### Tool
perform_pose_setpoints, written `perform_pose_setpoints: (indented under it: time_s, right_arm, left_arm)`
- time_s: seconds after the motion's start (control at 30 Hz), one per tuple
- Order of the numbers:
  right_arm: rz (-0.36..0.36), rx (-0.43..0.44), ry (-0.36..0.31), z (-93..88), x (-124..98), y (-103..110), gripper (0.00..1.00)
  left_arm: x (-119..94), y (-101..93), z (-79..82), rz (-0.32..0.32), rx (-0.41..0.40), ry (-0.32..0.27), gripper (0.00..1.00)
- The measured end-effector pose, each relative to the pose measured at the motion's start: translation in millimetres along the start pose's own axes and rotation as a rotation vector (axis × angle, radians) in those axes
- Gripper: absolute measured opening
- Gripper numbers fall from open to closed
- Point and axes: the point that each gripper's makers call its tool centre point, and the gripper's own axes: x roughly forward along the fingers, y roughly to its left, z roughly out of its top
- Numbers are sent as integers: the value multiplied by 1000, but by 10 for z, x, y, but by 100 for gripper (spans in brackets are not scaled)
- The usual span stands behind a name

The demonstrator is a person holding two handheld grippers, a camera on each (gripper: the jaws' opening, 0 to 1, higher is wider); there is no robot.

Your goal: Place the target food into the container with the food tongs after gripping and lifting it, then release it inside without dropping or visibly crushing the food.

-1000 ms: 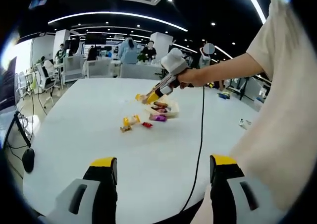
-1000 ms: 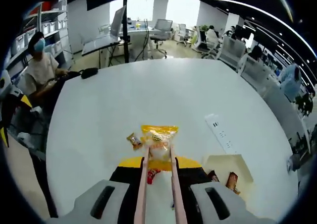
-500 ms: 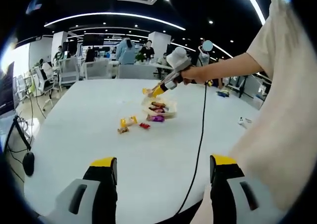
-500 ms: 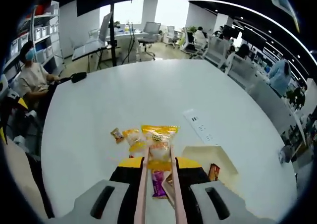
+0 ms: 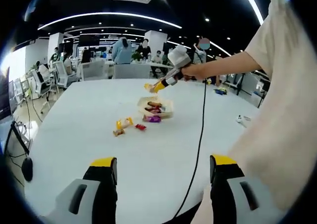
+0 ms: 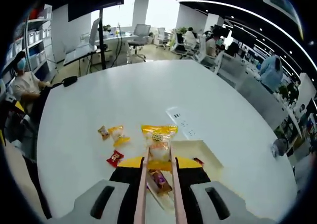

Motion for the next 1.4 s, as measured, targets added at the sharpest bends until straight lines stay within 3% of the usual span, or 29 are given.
perform_pose_setpoints:
  time_s: [0.6,0.83,1.4]
  right_arm:
    - [-56,84,-5,-237,-149,-439,23]
    - [-64,87,-1,-253,-150,-581,23]
    - [-51,67,8,-263,-76,-622,23]
  left_arm:
    - [123,-90,30,-10,13,18,76]
    - [146,-92,48,-1,10,18,76]
    - [230,-114,80,-2,14,34,75]
